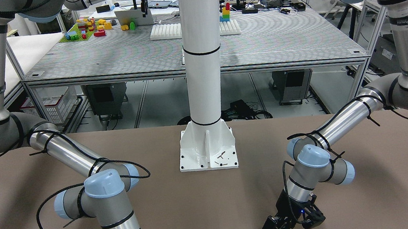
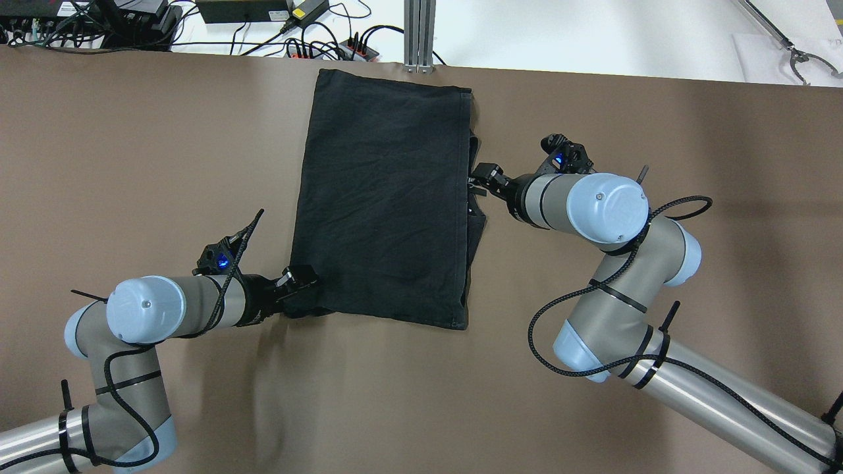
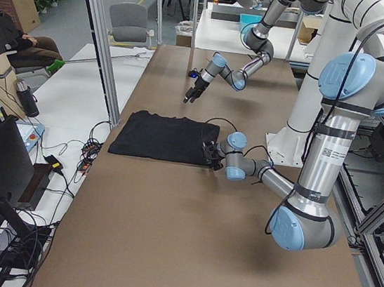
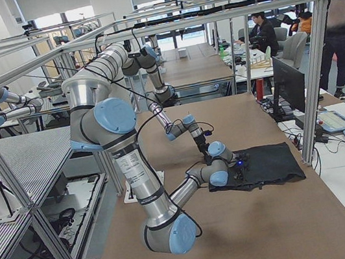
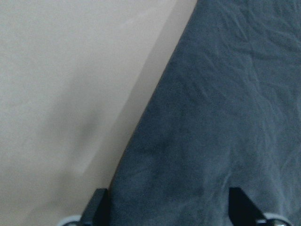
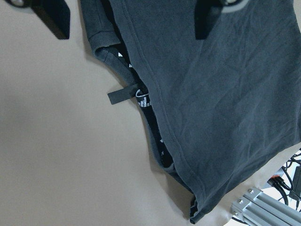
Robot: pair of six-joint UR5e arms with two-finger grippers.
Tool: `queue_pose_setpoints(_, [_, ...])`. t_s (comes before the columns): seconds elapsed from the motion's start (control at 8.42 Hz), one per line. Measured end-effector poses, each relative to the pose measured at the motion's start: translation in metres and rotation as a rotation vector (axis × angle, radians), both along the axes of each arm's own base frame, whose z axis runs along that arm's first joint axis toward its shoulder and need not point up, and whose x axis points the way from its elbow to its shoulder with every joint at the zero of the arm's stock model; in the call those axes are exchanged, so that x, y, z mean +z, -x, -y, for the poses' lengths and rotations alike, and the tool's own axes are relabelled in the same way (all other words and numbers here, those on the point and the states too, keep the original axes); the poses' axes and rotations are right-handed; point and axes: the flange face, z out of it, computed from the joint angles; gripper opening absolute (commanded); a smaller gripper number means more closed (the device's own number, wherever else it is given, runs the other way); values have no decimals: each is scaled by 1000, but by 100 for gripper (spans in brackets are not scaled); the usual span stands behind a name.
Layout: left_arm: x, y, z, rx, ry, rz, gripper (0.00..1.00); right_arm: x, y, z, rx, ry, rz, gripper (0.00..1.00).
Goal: Fold clothes
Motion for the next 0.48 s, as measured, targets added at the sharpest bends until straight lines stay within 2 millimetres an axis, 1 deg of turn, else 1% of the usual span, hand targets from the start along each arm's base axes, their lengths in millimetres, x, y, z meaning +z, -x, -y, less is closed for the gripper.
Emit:
queue_pose_setpoints(0.24, [-10, 6, -3, -12, 19, -34, 90, 0, 0, 0, -1, -1, -1, 93])
queue_pose_setpoints(0.48, [-10, 10, -4, -26, 23, -37, 90, 0, 0, 0, 0, 0, -1, 93])
